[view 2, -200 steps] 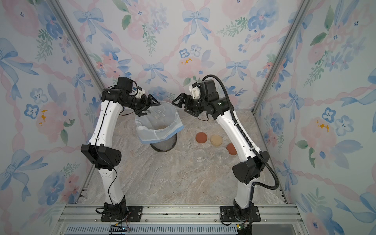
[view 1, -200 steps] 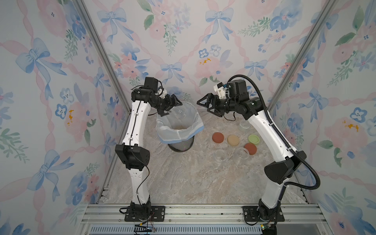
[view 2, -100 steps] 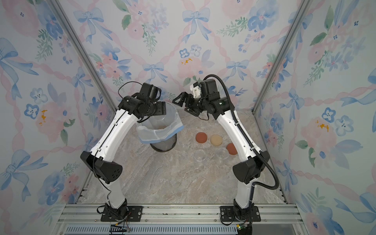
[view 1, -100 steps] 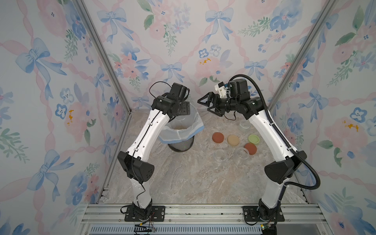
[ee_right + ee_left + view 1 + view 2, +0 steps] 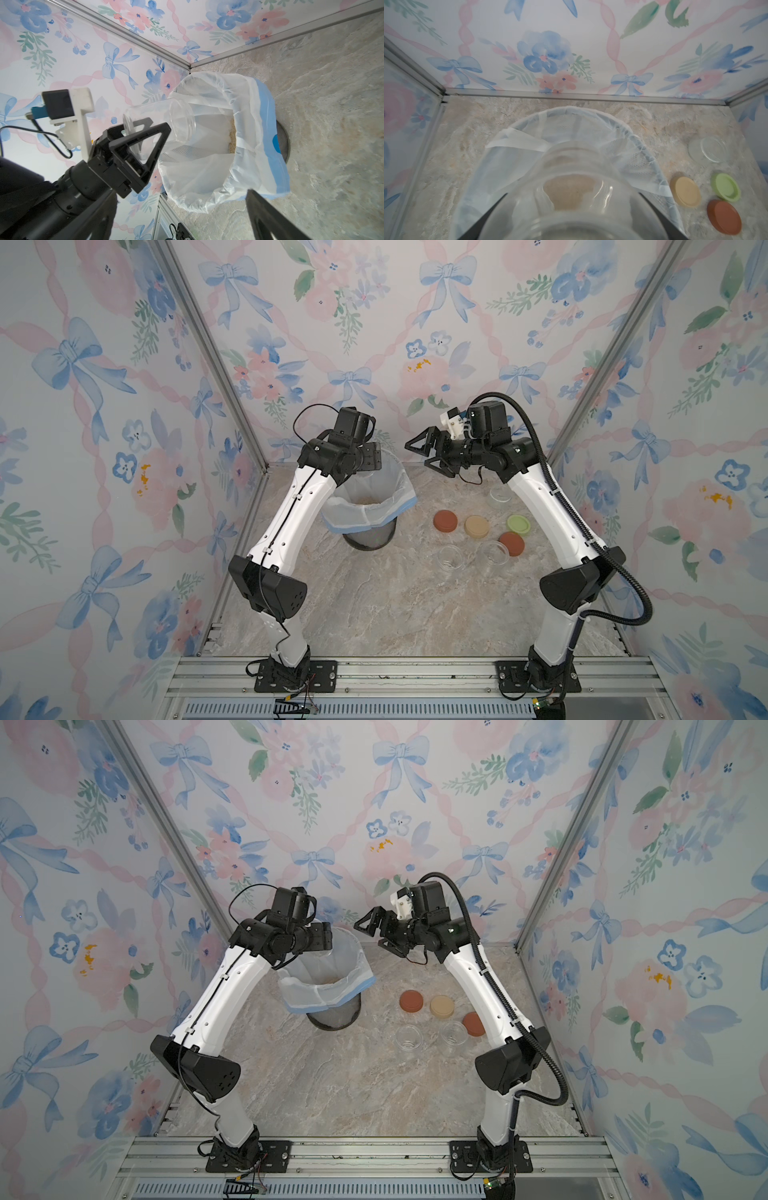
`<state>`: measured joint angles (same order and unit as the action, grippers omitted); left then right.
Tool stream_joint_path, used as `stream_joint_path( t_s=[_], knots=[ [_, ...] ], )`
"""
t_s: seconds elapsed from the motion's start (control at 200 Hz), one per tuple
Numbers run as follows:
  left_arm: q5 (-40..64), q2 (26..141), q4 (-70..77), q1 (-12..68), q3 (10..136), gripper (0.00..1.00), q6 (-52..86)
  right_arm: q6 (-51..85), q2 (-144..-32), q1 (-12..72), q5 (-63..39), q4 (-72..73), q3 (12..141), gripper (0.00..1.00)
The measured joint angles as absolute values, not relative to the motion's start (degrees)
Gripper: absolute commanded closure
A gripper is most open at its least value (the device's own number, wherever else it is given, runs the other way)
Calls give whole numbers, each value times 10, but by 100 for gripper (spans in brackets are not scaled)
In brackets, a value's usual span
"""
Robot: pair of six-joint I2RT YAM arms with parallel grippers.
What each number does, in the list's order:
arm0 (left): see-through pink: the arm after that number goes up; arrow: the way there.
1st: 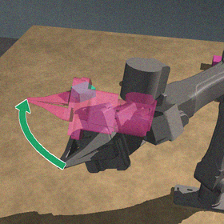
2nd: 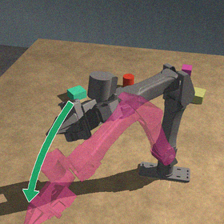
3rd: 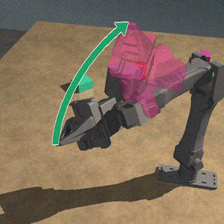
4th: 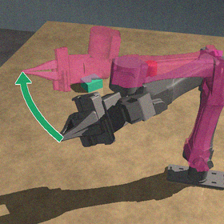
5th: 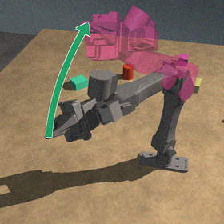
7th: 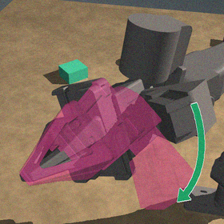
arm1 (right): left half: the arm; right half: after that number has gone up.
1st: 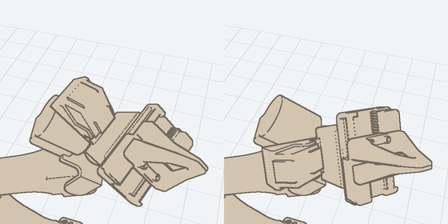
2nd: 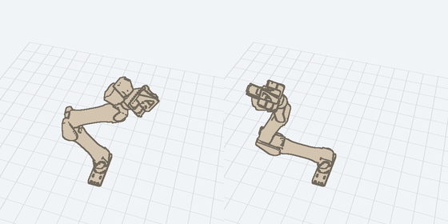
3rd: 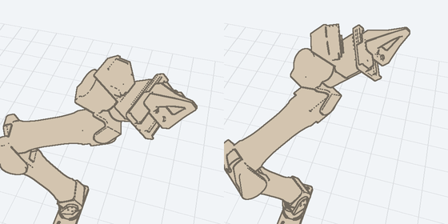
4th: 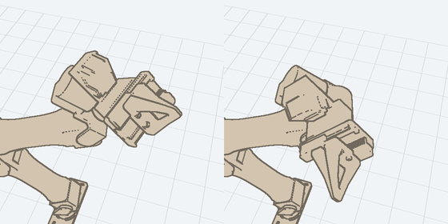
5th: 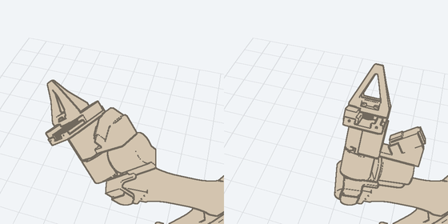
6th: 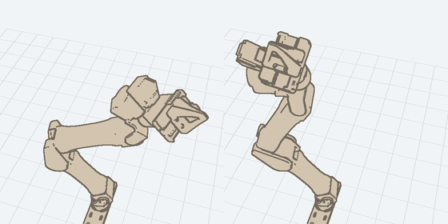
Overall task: Empty moldy rice from jars
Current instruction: Pour the moldy rice from the jar into the trash bin.
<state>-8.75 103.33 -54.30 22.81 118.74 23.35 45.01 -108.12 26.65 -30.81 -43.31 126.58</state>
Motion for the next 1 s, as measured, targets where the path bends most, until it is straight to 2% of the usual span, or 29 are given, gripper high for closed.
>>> stream_joint_path(
  t_s=[0.105,0.2,0.325,0.49,0.59,0.655,0.795,1.0],
  knots=[
    [3,1057,-578,199,1135,100,236,452,-1081,267,-312,-430,1265,3],
    [42,1112,-626,185,1138,100,237,457,-1081,267,-313,-425,1261,3],
    [63,1168,-663,187,1214,100,239,461,-1081,267,-314,-422,1258,3],
    [82,1169,-659,191,1337,100,243,463,-1081,267,-317,-418,1255,3],
    [96,1158,-651,188,1365,100,245,463,-1081,267,-317,-418,1254,3],
    [133,1147,-646,177,1355,100,256,463,-1081,267,-317,-418,1254,3],
    [300,1129,-635,120,1255,100,299,463,-1081,267,-317,-418,1253,3],
    [374,1141,-637,87,1229,100,327,465,-1081,267,-317,-416,1253,3]
  ],
)
